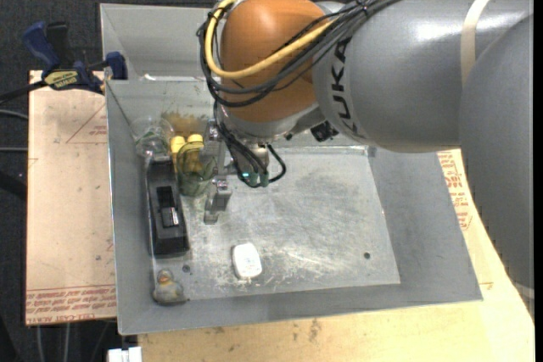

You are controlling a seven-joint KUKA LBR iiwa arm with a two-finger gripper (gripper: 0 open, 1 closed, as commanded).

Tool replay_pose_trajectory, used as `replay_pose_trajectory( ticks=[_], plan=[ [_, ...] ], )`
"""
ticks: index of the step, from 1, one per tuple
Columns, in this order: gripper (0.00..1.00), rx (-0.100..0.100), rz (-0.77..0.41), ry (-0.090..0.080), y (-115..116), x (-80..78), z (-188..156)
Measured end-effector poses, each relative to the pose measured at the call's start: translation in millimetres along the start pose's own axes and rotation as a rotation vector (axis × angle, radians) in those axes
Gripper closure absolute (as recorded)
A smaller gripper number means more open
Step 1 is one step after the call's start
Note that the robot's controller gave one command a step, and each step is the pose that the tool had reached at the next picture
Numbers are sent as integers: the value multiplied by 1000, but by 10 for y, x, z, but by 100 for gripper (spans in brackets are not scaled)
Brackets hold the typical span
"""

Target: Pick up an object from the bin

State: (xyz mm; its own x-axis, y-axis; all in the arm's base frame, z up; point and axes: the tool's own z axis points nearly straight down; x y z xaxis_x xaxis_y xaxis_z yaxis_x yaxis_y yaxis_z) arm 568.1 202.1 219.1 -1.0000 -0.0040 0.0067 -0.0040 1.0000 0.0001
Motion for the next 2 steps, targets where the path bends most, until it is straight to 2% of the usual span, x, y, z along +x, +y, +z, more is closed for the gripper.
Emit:
replay_pose_trajectory(
  ticks=[1, 2],
  plan=[
    [0, -1, 3, -7, -9, -18, -41],
    [100, 10, -75, -27, 422, 348, 1071]
  ],
)
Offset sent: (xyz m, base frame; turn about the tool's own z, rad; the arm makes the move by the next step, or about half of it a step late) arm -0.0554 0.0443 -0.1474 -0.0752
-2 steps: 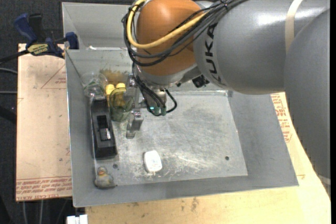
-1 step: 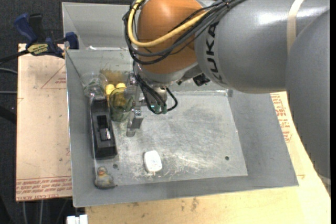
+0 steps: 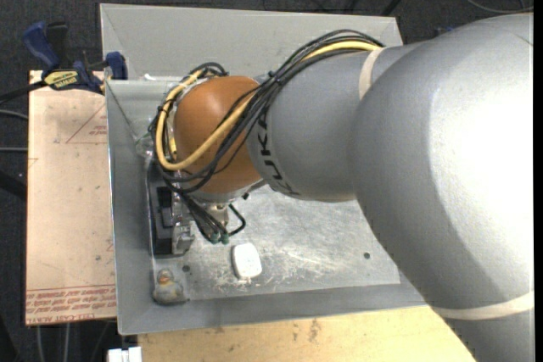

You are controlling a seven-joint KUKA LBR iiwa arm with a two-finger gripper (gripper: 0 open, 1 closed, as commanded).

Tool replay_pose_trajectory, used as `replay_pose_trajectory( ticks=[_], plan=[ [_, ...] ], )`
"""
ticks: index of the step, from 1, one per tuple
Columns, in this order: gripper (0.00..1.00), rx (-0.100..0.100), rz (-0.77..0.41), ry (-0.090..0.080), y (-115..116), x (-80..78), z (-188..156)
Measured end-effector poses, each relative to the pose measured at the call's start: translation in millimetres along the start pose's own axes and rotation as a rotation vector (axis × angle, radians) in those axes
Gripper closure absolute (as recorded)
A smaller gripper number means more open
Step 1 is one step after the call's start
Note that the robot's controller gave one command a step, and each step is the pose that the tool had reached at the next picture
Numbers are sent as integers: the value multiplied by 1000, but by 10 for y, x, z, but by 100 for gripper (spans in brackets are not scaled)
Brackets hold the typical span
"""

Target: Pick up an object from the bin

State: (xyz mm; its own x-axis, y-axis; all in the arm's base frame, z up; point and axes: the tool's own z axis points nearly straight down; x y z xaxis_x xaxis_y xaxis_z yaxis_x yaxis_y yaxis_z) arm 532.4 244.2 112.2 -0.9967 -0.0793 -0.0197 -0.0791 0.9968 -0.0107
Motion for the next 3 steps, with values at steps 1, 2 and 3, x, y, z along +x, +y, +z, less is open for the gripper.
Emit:
replay_pose_trajectory(
  ticks=[1, 2, 3],
  plan=[
    [100, -1, 1, 0, -1, 0, 0],
    [100, -5, 1, 0, -18, 5, -5],
    [100, -6, 1, 0, -18, 5, -5]
  ],
)
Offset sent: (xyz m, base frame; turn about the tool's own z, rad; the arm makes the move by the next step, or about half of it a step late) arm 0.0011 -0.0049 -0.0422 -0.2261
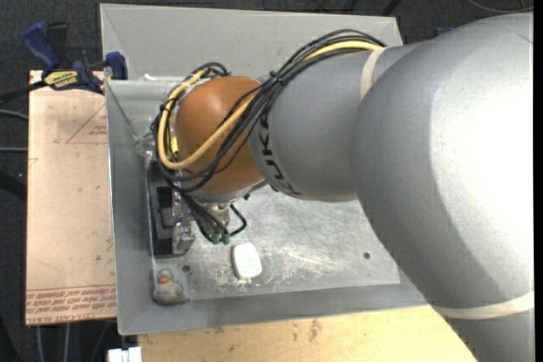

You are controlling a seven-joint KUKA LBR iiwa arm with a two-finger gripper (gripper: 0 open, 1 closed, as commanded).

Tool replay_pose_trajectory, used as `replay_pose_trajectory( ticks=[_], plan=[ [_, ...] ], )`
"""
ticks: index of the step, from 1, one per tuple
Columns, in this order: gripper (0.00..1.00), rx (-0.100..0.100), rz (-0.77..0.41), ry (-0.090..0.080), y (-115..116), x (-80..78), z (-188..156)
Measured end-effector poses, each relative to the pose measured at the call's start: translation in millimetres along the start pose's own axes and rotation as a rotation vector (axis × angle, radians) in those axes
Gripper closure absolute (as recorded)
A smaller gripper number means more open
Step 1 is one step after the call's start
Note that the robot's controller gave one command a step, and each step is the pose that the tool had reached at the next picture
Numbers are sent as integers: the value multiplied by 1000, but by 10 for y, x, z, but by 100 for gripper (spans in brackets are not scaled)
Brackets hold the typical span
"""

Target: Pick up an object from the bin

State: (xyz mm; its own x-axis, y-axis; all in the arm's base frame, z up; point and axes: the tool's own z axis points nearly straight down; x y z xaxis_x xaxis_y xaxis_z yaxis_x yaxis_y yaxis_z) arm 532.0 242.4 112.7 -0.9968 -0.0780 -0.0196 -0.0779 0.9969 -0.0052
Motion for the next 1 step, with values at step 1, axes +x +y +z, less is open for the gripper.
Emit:
replay_pose_trajectory(
  ticks=[1],
  plan=[
    [100, 0, 0, 0, 0, 0, 0]
  ],
)
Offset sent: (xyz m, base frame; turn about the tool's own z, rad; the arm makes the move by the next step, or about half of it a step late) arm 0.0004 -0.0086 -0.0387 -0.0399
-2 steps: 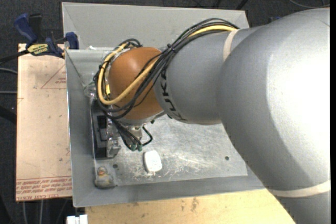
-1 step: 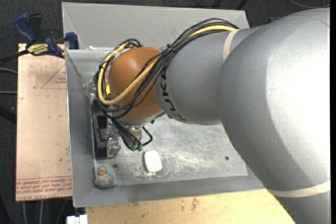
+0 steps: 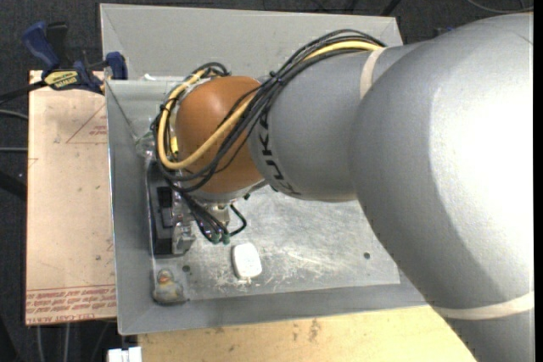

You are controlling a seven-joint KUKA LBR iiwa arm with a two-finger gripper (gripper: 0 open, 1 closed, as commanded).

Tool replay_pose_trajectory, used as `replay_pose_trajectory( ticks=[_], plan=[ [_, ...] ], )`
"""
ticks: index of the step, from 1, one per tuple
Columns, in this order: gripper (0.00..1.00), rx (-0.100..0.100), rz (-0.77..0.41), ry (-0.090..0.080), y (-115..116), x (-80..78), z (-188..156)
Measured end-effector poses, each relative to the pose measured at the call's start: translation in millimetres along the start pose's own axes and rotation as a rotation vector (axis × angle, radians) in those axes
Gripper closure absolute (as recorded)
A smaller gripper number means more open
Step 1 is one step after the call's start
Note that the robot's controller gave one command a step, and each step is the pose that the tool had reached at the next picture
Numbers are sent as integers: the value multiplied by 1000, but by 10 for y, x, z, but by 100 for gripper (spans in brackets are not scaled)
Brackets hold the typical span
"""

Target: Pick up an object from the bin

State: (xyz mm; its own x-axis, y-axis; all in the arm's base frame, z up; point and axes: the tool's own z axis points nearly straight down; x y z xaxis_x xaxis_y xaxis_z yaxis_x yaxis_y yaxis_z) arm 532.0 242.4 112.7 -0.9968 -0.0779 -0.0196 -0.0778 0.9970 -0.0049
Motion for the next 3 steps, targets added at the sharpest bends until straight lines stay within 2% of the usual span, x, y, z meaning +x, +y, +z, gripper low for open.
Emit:
replay_pose_trajectory(
  ticks=[3],
  plan=[
    [100, 0, 0, 0, -1, 0, 0]
  ],
)
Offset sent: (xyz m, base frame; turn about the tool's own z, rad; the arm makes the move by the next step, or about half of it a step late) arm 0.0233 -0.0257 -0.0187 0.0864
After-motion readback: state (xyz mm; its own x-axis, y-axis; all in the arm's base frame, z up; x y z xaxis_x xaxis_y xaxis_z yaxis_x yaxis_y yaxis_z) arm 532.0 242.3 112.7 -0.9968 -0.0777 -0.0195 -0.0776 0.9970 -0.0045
